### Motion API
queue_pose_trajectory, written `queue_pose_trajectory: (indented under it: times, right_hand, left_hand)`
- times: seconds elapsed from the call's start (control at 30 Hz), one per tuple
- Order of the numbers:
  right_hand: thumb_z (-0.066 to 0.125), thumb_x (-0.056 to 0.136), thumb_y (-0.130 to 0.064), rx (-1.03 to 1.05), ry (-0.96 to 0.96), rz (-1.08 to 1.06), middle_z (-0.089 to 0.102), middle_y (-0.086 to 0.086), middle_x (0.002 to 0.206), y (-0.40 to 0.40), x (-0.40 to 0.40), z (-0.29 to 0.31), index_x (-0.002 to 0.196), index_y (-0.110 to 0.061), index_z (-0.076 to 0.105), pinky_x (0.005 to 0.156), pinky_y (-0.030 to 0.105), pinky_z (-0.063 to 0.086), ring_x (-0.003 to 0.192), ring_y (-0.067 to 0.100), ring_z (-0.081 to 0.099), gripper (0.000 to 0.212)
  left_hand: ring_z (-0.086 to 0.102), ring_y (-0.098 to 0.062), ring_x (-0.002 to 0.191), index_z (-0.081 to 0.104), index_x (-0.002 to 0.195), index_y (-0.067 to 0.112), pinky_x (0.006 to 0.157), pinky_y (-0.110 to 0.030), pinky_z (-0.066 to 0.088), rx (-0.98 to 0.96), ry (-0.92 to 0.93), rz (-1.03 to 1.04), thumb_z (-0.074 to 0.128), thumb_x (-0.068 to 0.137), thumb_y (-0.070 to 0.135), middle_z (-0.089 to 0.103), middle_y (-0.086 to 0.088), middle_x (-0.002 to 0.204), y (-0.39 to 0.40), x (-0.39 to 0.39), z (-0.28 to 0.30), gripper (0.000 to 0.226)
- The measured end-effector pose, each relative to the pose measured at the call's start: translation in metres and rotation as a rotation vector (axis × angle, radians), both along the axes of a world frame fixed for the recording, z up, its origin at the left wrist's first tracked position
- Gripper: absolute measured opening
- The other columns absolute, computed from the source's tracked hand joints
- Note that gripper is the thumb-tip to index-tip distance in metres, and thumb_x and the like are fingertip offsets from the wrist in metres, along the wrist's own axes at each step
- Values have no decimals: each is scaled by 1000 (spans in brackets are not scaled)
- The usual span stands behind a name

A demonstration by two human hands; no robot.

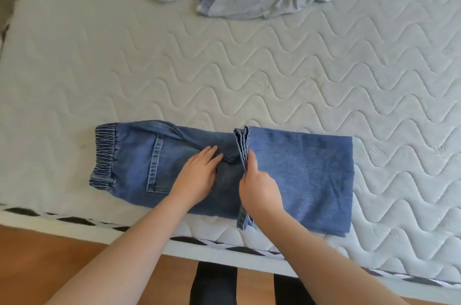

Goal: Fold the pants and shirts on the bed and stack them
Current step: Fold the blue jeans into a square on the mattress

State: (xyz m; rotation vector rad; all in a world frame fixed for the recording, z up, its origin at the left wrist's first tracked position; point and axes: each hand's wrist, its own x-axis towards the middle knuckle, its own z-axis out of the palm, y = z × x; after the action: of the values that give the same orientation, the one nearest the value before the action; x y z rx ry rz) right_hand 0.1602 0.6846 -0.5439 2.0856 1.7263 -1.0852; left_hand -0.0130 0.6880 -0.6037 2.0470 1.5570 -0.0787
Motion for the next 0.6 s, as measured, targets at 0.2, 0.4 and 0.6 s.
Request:
queue_pose_trajectory:
  times: [0.2, 0.4, 0.6]
  right_hand:
    - [33, 103, -39, -28, 94, 44, 63, 5, 117, -9, -22, -21, 155, -26, 11, 64, 33, 36, 90, 30, 61, 58]
    - [33, 104, -27, -100, 239, -21, 59, 10, 125, -14, -7, -29, 153, -21, 23, 74, 35, 41, 108, 30, 55, 51]
    - [47, 99, -13, 14, 302, 54, 53, 4, 140, -19, 48, -36, 135, -15, 58, 109, 33, 34, 129, 25, 46, 37]
  left_hand:
    - [58, -12, 118, 67, 120, 16, 100, -17, 37, -121, -338, 511, 44, 99, 9, 65, 2, 127, 11, -3, 8, 32]
    - [62, -5, 86, 63, 110, 23, 69, -19, 45, -344, -314, 768, 51, 99, 38, 70, 5, 104, 9, 18, 11, 22]
    - [61, -28, 99, 59, 108, 8, 84, -40, 50, -345, -192, 766, 75, 80, 48, 61, -9, 109, 9, 46, 9, 51]
